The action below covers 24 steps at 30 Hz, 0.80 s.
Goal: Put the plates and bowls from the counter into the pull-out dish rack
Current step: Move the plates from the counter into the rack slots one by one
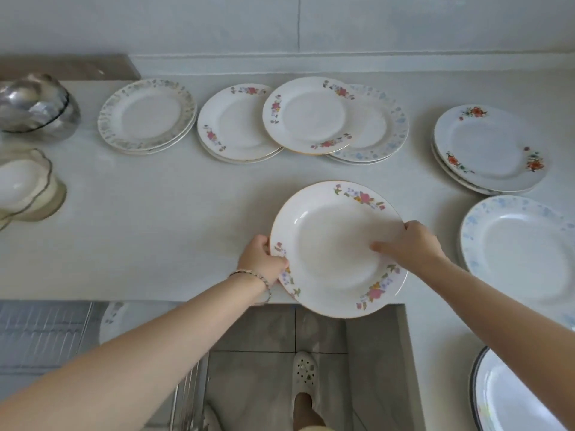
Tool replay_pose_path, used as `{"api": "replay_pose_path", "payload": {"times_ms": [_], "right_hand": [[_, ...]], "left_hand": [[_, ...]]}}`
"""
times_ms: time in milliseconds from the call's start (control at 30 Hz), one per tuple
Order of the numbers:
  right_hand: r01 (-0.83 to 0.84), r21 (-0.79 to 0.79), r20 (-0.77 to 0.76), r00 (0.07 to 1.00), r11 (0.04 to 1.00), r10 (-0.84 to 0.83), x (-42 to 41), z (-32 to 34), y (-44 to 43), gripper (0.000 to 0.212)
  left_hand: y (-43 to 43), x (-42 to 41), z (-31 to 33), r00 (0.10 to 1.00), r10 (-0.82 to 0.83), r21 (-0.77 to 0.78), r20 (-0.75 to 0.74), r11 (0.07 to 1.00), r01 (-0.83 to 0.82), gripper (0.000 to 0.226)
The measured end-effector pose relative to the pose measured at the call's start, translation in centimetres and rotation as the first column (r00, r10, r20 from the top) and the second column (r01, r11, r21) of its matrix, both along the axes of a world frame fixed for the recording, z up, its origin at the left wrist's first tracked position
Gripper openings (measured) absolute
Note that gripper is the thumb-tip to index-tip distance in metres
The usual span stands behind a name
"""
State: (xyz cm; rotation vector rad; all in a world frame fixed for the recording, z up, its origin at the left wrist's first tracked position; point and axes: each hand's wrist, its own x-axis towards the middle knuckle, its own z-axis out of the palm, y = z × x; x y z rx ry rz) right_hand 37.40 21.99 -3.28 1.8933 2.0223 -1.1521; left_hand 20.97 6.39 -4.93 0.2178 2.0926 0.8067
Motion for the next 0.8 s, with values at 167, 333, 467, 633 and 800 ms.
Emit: {"api": "replay_pose_path", "payload": {"times_ms": [167, 333, 467, 633, 800], "right_hand": [[-0.150, 0.001, -0.102, 0.983, 0.989, 0.150, -4.9, 2.9, -9.9, 0.051], [-0.308, -0.045, -0.145, 0.943, 0.950, 0.299, -11.2, 2.2, -21.7, 0.042], [-0.342, -0.129, -0.139, 0.936, 0.931, 0.325, -16.5, -0.7, -31.1, 0.045], [-0.348, -0.239, -0.106, 0.937, 0.906, 0.332, -20.7, -5.6, -39.9, 0.045], [-0.267, -0.344, -0.030, 0.961, 0.900, 0.273, -22.6, -11.1, -44.0, 0.042]], "left_hand": [[-11.2, -5.2, 3.2, 0.997, 0.056, 0.034, -0.061, 0.998, -0.054, 0.038], [-24.9, -11.1, 3.5, 0.987, 0.132, 0.003, -0.088, 0.991, -0.132, 0.029], [-34.4, -16.3, 1.9, 0.994, 0.072, -0.125, -0.080, 0.989, -0.082, 0.027], [-42.4, -21.2, -1.7, 0.999, -0.013, -0.318, -0.034, 0.948, 0.001, 0.029], [-45.2, -23.9, -7.5, 0.994, -0.087, -0.429, 0.068, 0.897, 0.108, 0.016]]}}
